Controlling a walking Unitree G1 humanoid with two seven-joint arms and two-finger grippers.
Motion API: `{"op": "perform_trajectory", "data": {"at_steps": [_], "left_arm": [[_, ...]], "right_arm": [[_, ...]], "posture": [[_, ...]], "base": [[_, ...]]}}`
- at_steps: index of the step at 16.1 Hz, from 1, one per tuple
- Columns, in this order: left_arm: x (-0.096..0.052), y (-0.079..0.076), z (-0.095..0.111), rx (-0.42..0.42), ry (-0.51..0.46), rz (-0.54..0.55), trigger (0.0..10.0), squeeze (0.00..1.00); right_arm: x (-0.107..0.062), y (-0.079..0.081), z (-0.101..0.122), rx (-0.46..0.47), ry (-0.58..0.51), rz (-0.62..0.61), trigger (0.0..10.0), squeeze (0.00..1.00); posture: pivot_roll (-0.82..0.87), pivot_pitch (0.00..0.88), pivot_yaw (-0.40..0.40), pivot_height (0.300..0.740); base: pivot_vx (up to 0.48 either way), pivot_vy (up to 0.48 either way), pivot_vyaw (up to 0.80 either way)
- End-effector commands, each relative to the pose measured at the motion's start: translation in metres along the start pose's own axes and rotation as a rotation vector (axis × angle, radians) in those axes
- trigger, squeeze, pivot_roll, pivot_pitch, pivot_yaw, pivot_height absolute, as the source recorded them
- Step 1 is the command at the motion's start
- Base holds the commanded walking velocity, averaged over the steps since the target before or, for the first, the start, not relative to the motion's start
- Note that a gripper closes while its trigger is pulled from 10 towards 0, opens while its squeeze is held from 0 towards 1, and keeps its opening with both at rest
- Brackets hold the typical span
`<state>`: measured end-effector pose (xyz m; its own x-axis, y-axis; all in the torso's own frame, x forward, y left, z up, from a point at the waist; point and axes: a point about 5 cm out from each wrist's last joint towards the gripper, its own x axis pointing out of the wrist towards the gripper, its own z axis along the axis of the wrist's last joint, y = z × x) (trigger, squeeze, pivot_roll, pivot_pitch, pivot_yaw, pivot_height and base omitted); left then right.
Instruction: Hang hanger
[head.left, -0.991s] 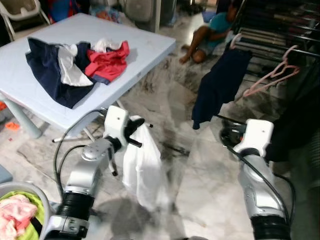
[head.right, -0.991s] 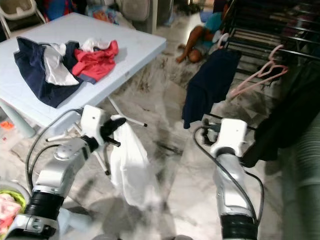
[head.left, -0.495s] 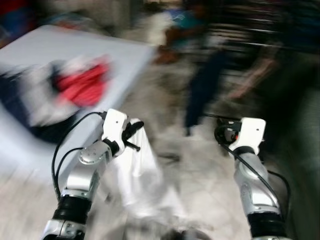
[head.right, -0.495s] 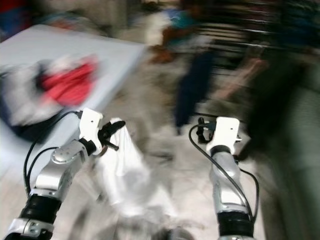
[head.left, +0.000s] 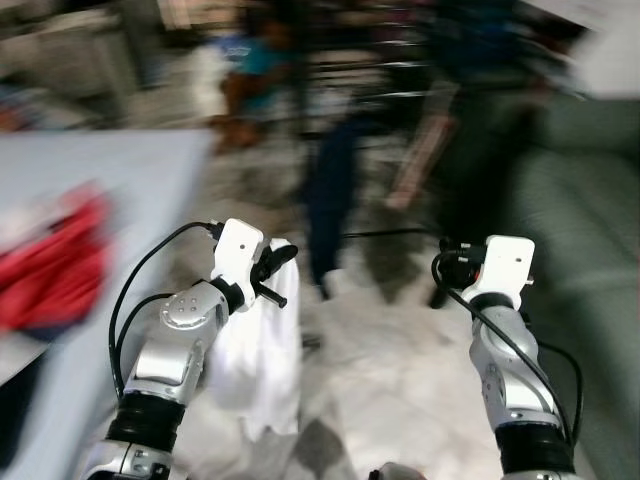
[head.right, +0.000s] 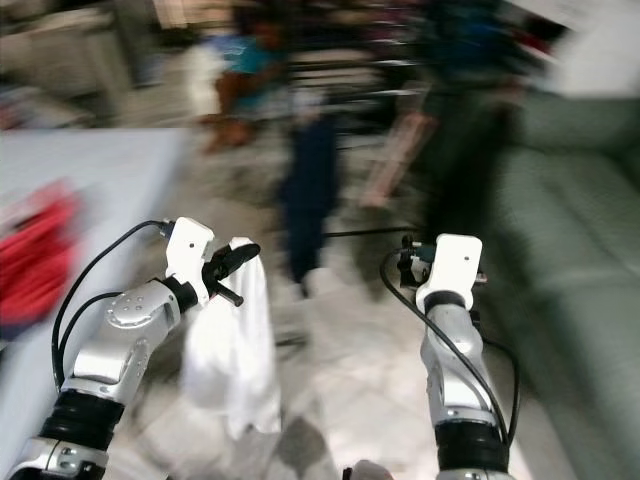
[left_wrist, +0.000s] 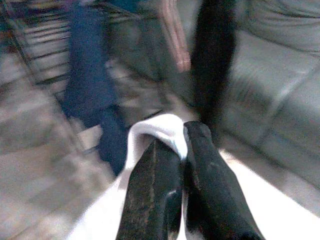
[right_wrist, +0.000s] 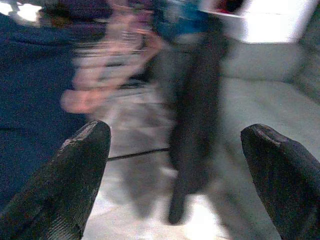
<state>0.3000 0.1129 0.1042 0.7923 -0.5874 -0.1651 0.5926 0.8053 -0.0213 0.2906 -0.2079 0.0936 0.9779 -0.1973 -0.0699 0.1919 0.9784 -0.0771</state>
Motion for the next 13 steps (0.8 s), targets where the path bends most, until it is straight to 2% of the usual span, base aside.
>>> {"op": "perform_trajectory", "data": {"at_steps": [1, 3, 6, 13], "left_arm": [[0.0052, -0.0076, 0.0159, 0.035, -0.06, -0.039, 10.0, 0.0], [0.0051, -0.0071, 0.0143, 0.017, -0.047, -0.03, 10.0, 0.0], [0.0055, -0.0051, 0.0134, 0.0, -0.037, -0.015, 10.0, 0.0], [0.0058, -0.0053, 0.0147, 0.001, -0.037, -0.004, 10.0, 0.0]], "right_arm": [[0.0009, -0.005, 0.0002, -0.002, 0.001, -0.03, 10.0, 0.0], [0.0015, -0.0043, -0.0003, 0.002, 0.003, -0.027, 10.0, 0.0], [0.0015, -0.0037, -0.0001, 0.006, 0.003, -0.019, 10.0, 0.0], [0.0024, -0.0014, 0.0012, 0.01, -0.011, -0.001, 10.0, 0.0]], "posture": [[-0.02, 0.0, 0.015, 0.74], [-0.02, 0.0, 0.015, 0.74], [-0.02, 0.0, 0.015, 0.74], [-0.01, 0.0, 0.014, 0.74]], "base": [[0.48, 0.0, -0.8], [0.469, 0.0, -0.72], [0.329, 0.342, -0.33], [0.0, 0.475, 0.0]]}}
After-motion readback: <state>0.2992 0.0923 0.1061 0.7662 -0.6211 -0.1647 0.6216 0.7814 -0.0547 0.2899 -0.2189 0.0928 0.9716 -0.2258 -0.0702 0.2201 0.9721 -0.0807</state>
